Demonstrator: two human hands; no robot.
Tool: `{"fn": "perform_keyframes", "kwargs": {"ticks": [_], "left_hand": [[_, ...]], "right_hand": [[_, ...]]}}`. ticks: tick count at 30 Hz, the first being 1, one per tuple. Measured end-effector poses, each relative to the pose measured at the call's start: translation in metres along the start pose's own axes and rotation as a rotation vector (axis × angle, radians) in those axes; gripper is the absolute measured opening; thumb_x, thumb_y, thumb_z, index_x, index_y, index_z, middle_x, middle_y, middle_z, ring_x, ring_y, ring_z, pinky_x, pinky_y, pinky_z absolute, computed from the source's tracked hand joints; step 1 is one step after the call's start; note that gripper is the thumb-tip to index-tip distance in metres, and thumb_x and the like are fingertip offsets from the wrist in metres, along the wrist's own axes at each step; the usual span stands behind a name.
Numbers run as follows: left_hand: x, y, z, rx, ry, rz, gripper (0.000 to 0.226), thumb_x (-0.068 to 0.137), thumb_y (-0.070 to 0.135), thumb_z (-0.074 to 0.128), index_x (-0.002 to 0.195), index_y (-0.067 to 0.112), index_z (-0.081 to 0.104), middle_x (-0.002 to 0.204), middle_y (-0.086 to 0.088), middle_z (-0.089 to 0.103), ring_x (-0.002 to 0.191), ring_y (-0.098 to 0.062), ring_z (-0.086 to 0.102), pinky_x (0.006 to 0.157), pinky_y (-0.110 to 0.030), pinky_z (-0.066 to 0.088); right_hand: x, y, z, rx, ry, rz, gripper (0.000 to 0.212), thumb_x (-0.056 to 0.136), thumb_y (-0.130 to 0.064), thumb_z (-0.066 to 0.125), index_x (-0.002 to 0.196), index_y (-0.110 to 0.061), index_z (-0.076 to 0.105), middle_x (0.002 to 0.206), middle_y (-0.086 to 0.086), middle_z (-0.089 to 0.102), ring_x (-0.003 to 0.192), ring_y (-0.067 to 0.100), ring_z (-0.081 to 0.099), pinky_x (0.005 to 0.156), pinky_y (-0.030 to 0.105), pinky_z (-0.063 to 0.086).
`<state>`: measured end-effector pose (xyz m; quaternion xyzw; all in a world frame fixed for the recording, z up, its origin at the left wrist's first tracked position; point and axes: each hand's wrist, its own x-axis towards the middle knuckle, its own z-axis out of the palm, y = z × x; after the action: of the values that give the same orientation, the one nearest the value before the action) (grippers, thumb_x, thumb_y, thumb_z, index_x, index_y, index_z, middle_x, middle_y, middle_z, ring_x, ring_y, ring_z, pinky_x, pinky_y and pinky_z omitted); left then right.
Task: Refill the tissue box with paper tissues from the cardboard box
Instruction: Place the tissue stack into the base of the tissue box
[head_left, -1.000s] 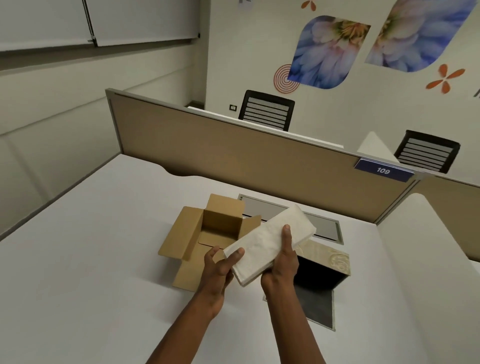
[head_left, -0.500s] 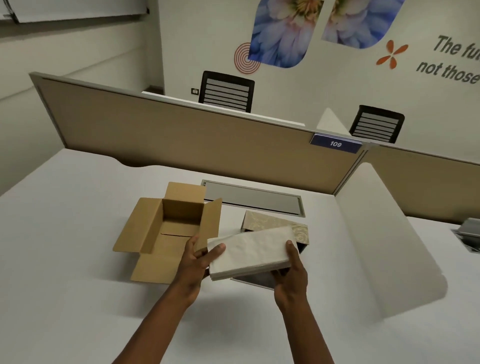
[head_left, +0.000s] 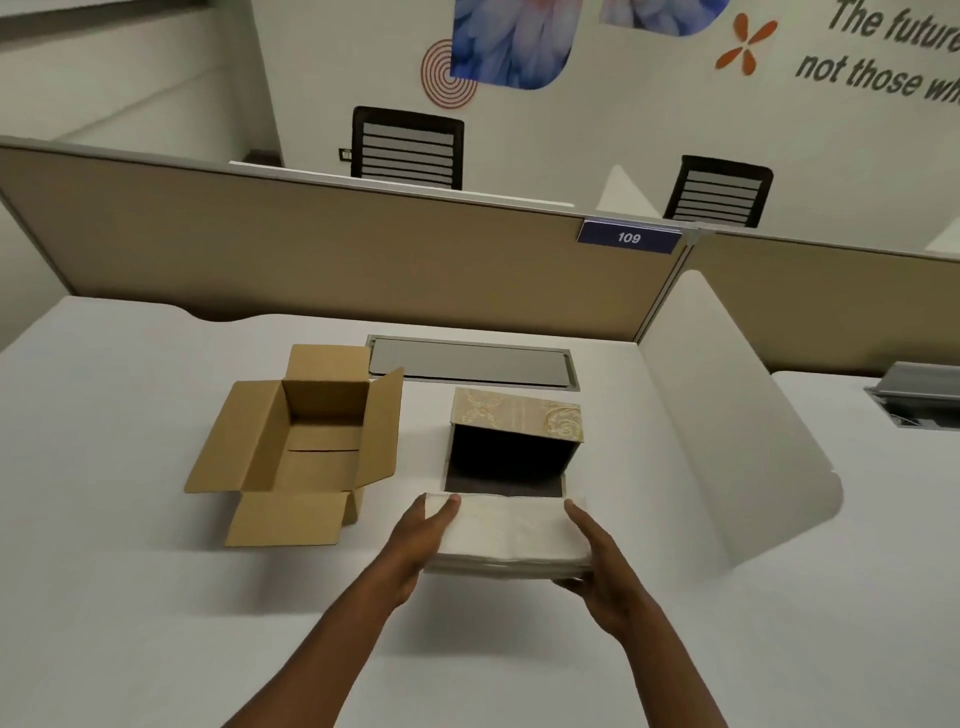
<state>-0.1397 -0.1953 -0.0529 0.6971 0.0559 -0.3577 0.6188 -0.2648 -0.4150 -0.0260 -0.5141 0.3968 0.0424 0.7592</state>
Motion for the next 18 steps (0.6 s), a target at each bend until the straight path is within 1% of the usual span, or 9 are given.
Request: {"fn": "perform_keyframes", "kwargs": {"ticks": [3,5,7,8,9,10,12,15,18], "left_hand": [[0.003,-0.012,-0.002,0.005,0.004,-0.006,0.033,0.092,0.055,0.06,0.114,0.03,0.06,0.121,0.001,0.068,0.109,-0.017,0.064,0.093,-0.037,0.053],[0.003,-0.02,0.001,0.016,0.003,-0.015,0.029,0.091,0.056,0.059,0.107,0.031,0.061,0.119,0.002,0.069,0.105,-0.014,0.065,0.088,-0.034,0.051],[0.002,-0.027,0.007,0.027,0.011,-0.025,0.031,0.091,0.06,0.056,0.106,0.032,0.058,0.123,0.006,0.065,0.104,-0.009,0.062,0.092,-0.033,0.046],[0.002,-0.03,0.009,0.037,0.022,-0.035,0.033,0.091,0.062,0.054,0.11,0.035,0.055,0.126,0.008,0.06,0.108,-0.01,0.059,0.095,-0.034,0.043],[0.001,-0.033,0.011,0.045,0.038,-0.049,0.042,0.092,0.065,0.05,0.122,0.035,0.052,0.131,0.007,0.056,0.117,-0.015,0.056,0.099,-0.036,0.041],[0.002,-0.037,0.011,0.059,0.061,-0.069,0.057,0.092,0.067,0.046,0.137,0.032,0.047,0.138,0.004,0.051,0.128,-0.021,0.05,0.105,-0.04,0.039],[0.003,-0.042,0.011,0.098,0.09,-0.107,0.073,0.094,0.068,0.038,0.152,0.025,0.035,0.154,-0.002,0.041,0.142,-0.028,0.039,0.113,-0.046,0.035],[0.003,-0.051,0.011,0.119,0.12,-0.137,0.076,0.094,0.068,0.035,0.156,0.024,0.028,0.161,-0.006,0.032,0.146,-0.031,0.033,0.115,-0.049,0.033],[0.002,-0.057,0.012,0.116,0.163,-0.134,0.075,0.095,0.067,0.037,0.155,0.024,0.027,0.162,-0.007,0.03,0.146,-0.032,0.033,0.115,-0.049,0.033]], "right_hand": [[0.006,0.004,-0.01,-0.023,-0.074,0.053,0.071,0.087,-0.071,0.057,0.139,-0.024,0.059,0.135,0.011,0.066,0.125,0.032,0.061,0.103,0.047,0.053],[0.011,0.009,-0.009,-0.067,-0.023,0.078,0.076,0.087,-0.073,0.054,0.142,-0.021,0.055,0.136,0.012,0.063,0.124,0.033,0.06,0.106,0.05,0.051],[0.017,0.019,-0.003,-0.152,0.064,0.107,0.076,0.088,-0.072,0.054,0.143,-0.019,0.052,0.134,0.011,0.062,0.121,0.032,0.06,0.105,0.05,0.051],[0.02,0.025,-0.001,-0.187,0.087,0.122,0.076,0.089,-0.072,0.053,0.143,-0.017,0.051,0.133,0.011,0.063,0.119,0.031,0.061,0.104,0.049,0.052],[0.023,0.031,0.001,-0.206,0.097,0.137,0.077,0.09,-0.072,0.052,0.143,-0.016,0.051,0.132,0.012,0.063,0.118,0.031,0.062,0.102,0.048,0.053],[0.027,0.036,0.001,-0.213,0.103,0.148,0.077,0.091,-0.071,0.051,0.144,-0.015,0.05,0.132,0.012,0.063,0.117,0.031,0.062,0.099,0.046,0.053],[0.032,0.047,0.0,-0.218,0.12,0.161,0.077,0.093,-0.07,0.049,0.145,-0.013,0.049,0.134,0.013,0.062,0.117,0.032,0.061,0.098,0.046,0.054],[0.038,0.057,-0.002,-0.256,0.151,0.168,0.076,0.096,-0.068,0.045,0.147,-0.011,0.046,0.14,0.015,0.057,0.122,0.034,0.057,0.107,0.051,0.049],[0.041,0.06,-0.004,-0.298,0.152,0.154,0.075,0.097,-0.067,0.044,0.145,-0.01,0.047,0.141,0.014,0.056,0.124,0.033,0.055,0.111,0.051,0.045]]}}
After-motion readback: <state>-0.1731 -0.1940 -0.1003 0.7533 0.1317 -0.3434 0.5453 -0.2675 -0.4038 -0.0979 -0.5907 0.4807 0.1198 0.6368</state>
